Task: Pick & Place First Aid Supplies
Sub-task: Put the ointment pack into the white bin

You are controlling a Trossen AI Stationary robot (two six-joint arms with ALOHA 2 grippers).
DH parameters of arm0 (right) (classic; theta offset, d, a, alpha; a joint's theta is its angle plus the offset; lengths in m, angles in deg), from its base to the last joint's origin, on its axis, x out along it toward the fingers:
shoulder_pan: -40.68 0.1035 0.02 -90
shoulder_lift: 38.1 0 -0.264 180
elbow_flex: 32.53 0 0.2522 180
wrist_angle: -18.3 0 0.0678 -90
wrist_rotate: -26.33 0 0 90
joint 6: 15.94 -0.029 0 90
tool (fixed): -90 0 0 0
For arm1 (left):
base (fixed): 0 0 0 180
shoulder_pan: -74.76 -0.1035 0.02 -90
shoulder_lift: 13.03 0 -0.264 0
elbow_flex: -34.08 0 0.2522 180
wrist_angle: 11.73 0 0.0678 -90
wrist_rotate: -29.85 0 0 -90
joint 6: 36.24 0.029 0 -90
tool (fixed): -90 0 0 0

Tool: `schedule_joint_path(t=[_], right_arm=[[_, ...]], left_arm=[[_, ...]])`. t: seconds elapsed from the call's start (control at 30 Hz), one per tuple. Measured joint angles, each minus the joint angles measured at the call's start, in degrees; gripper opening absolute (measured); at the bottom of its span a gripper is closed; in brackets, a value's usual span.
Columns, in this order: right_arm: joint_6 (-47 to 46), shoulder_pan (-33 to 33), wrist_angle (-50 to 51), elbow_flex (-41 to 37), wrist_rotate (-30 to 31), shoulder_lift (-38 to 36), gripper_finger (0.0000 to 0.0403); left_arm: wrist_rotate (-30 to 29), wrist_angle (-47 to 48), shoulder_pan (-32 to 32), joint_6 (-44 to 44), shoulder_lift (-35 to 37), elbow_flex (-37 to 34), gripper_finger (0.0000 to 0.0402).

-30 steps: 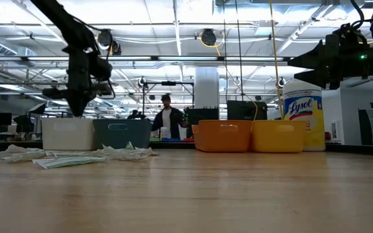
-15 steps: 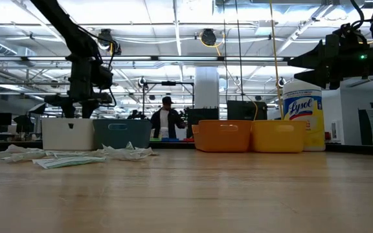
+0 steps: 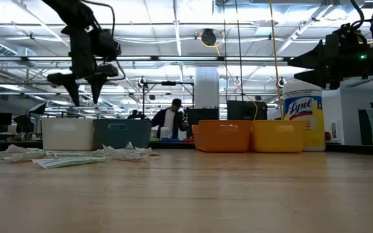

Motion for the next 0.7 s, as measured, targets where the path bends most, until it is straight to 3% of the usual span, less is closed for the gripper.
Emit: schedule_joint_path(t=[0.3,0.7], right_arm=[[0.01,0.0,0.0,0.01,-0.01,-0.01,0.0392],[-0.01,0.01,0.0,0.01,-0.01,0.01,0.0392]], left_arm=[[2.38,4.19,17.46,-1.7,0.38,0.0,0.0246],[0.8,4.9,46.6,-21.29,0.36,-0.11,0.0246]])
